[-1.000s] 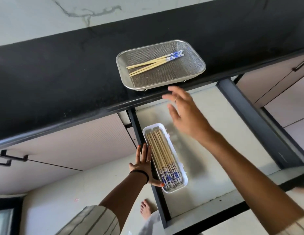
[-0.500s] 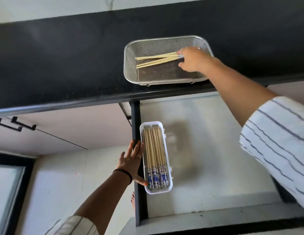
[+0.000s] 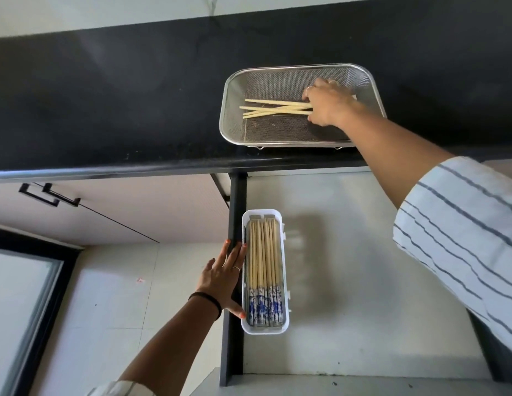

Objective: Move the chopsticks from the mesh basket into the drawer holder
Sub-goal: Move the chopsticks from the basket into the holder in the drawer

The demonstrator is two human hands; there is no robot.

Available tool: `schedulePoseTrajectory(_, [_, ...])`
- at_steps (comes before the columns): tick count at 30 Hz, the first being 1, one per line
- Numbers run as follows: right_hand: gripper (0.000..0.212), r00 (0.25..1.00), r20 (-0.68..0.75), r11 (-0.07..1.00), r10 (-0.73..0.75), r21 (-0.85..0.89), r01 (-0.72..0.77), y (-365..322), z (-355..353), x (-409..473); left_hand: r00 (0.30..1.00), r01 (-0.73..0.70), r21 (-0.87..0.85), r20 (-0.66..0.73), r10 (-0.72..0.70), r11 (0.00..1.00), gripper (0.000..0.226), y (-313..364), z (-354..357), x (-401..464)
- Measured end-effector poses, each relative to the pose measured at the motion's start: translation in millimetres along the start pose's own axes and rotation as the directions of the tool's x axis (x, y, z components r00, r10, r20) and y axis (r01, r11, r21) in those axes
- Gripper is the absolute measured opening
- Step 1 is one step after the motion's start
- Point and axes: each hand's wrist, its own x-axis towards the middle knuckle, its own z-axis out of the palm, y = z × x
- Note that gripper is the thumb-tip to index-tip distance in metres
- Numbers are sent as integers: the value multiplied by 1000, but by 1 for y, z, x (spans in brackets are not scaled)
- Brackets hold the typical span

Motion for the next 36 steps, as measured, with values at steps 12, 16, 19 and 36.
schedulePoseTrajectory(12, [25, 998, -4, 998, -64, -23, 64, -5, 4, -6, 1000, 8, -4, 3, -8, 1000, 143, 0, -1, 1])
schedulePoseTrajectory(16, [26, 991, -28, 991, -129, -24, 129, -6, -4, -17, 1000, 16, -5, 10, -16, 1000, 143, 1, -1, 0])
schedulePoseTrajectory(19, [35, 983, -80, 986, -167, -11, 166, -5, -14, -26, 1000, 17, 3, 20, -17, 1000, 143, 1, -1, 1])
schedulePoseTrajectory(36, [13, 979, 139, 714, -147, 700, 8, -55, -52, -175, 1000, -14, -39, 14, 14, 999, 141, 0, -6, -3])
